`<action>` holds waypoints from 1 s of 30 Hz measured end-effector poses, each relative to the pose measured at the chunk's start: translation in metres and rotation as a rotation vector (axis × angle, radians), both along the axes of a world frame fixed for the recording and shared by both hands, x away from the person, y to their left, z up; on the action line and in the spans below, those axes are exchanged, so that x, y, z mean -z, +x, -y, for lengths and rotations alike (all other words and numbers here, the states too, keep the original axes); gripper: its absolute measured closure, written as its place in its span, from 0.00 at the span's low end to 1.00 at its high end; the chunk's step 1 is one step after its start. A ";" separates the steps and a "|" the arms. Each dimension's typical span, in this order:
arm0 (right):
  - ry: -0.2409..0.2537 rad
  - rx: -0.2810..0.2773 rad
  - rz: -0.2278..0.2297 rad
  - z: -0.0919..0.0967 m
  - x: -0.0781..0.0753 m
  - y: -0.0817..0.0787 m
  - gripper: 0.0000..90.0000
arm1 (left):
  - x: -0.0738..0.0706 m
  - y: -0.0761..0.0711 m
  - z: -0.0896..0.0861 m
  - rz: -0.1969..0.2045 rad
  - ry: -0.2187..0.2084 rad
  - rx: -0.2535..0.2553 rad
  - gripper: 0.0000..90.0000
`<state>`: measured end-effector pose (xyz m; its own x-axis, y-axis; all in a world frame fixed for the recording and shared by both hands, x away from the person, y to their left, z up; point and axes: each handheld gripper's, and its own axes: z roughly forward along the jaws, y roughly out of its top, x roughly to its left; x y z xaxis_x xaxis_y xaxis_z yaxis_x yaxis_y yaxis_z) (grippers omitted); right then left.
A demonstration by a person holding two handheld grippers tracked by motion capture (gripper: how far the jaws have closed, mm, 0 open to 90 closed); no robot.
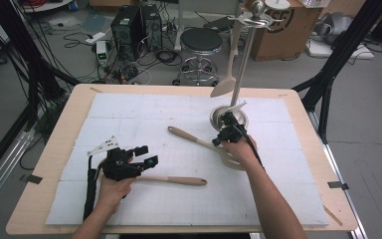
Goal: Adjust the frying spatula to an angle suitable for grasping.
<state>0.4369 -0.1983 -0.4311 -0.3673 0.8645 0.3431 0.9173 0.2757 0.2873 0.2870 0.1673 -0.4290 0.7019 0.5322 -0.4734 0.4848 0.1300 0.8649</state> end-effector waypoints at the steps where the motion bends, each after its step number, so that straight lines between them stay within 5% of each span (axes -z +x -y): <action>1: -0.001 -0.004 -0.001 0.000 0.000 -0.001 1.00 | 0.000 0.000 0.000 -0.001 0.001 0.001 0.27; 14: -0.020 -0.077 -0.078 0.002 0.000 -0.017 1.00 | 0.000 0.000 0.005 -0.004 0.005 0.011 0.27; 17: -0.024 -0.069 0.005 0.005 -0.003 -0.019 1.00 | 0.000 0.000 0.005 -0.003 0.002 0.012 0.27; 20: 0.104 -0.058 0.079 0.002 -0.009 -0.021 1.00 | 0.001 0.001 0.005 -0.006 0.007 0.011 0.27; 24: 0.189 -0.126 0.049 -0.013 -0.009 -0.026 1.00 | 0.001 0.001 0.006 -0.007 0.011 0.015 0.27; 30: 0.173 -0.225 0.002 -0.049 0.008 -0.033 1.00 | 0.001 0.001 0.006 -0.007 0.009 0.014 0.27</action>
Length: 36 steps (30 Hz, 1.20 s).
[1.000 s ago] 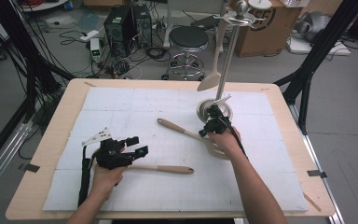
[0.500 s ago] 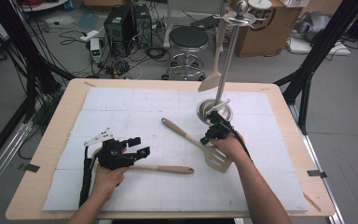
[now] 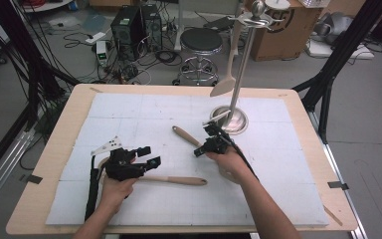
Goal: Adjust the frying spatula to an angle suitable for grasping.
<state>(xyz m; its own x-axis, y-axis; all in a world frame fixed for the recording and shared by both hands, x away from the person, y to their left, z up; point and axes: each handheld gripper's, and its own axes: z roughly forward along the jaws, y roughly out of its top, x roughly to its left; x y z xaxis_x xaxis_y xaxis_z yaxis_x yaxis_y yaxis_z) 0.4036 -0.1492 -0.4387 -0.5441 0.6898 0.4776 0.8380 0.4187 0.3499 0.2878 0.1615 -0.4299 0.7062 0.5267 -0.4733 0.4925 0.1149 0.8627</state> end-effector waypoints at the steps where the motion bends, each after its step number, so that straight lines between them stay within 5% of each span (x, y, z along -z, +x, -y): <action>1: -0.004 -0.008 0.005 -0.005 0.003 0.000 1.00 | 0.000 0.000 0.000 0.002 -0.001 0.000 0.27; 6: 0.020 0.035 0.020 -0.016 0.008 0.006 1.00 | 0.000 0.000 -0.001 0.001 -0.001 0.000 0.27; 11: 0.038 0.143 0.051 -0.009 0.007 0.015 1.00 | 0.000 0.000 -0.001 0.000 -0.001 -0.001 0.27; 14: -0.007 0.192 0.106 -0.006 0.003 0.017 1.00 | 0.001 0.000 -0.001 -0.004 0.001 0.001 0.27; 22: 0.097 0.314 0.033 0.004 0.006 0.022 1.00 | 0.001 0.000 0.000 -0.001 0.003 0.002 0.27; 28: 0.150 0.295 0.036 0.006 0.002 0.022 1.00 | 0.002 0.001 -0.001 -0.004 0.002 -0.001 0.27; 33: 0.071 0.255 0.088 0.018 -0.006 0.021 1.00 | 0.001 0.001 -0.001 -0.004 0.003 0.000 0.27; 36: 0.096 0.243 0.097 0.028 -0.008 0.019 0.89 | 0.002 0.001 0.000 -0.003 0.003 0.000 0.27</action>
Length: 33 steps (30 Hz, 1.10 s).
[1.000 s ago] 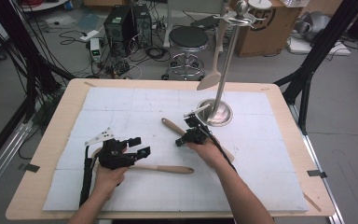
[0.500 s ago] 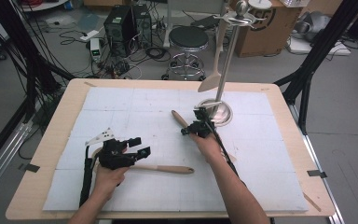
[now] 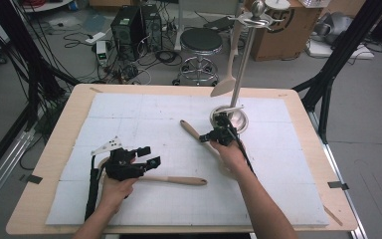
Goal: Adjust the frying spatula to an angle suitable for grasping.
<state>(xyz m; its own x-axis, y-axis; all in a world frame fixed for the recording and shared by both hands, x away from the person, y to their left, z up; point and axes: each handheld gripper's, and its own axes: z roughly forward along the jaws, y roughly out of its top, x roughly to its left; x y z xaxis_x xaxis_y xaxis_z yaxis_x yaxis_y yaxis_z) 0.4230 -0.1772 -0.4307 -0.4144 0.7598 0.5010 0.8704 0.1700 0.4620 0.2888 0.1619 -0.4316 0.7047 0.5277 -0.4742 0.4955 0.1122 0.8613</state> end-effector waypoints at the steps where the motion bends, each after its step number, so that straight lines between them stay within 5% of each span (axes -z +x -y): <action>1: 0.007 0.005 -0.008 0.002 -0.002 -0.001 0.85 | 0.000 0.000 0.000 0.000 -0.001 0.000 0.27; 7: -0.034 -0.024 0.032 0.012 -0.008 -0.009 0.77 | 0.000 0.000 0.001 -0.002 -0.003 -0.001 0.27; 33: -0.081 -0.029 -0.010 0.022 -0.003 -0.016 0.64 | 0.002 0.004 0.006 -0.006 -0.002 0.007 0.27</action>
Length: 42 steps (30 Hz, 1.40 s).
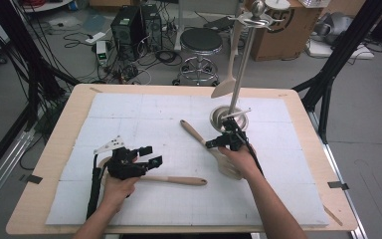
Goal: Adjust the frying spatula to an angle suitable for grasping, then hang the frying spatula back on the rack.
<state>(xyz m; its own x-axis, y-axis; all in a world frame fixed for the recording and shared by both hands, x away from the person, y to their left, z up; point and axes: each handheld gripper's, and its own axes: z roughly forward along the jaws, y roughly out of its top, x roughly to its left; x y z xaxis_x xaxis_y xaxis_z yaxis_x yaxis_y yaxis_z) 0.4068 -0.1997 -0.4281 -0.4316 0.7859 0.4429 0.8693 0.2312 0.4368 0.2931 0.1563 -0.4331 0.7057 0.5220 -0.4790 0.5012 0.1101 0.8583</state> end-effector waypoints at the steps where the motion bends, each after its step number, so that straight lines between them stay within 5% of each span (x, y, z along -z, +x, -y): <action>1: -0.001 0.002 0.003 0.001 0.000 0.000 0.64 | 0.000 0.000 0.001 -0.001 -0.002 0.004 0.27; 9: 0.003 -0.011 -0.013 0.001 0.004 0.001 0.61 | 0.000 0.002 0.005 -0.001 -0.003 0.012 0.27; 17: -0.048 -0.046 -0.021 -0.007 0.010 0.000 0.64 | 0.000 0.001 0.004 -0.002 -0.004 0.014 0.27; 26: -0.136 -0.060 0.045 -0.014 0.009 -0.005 0.74 | -0.001 0.000 0.006 -0.001 -0.002 0.019 0.27; 31: -0.202 -0.072 0.127 -0.019 0.011 -0.011 0.81 | -0.001 0.000 0.008 -0.002 0.003 0.025 0.27; 36: -0.194 -0.061 0.202 -0.018 0.015 -0.017 0.82 | 0.000 0.000 0.011 -0.007 0.006 0.030 0.27; 42: -0.166 -0.052 0.182 -0.014 0.016 -0.015 0.86 | 0.000 0.000 0.011 -0.006 0.011 0.027 0.27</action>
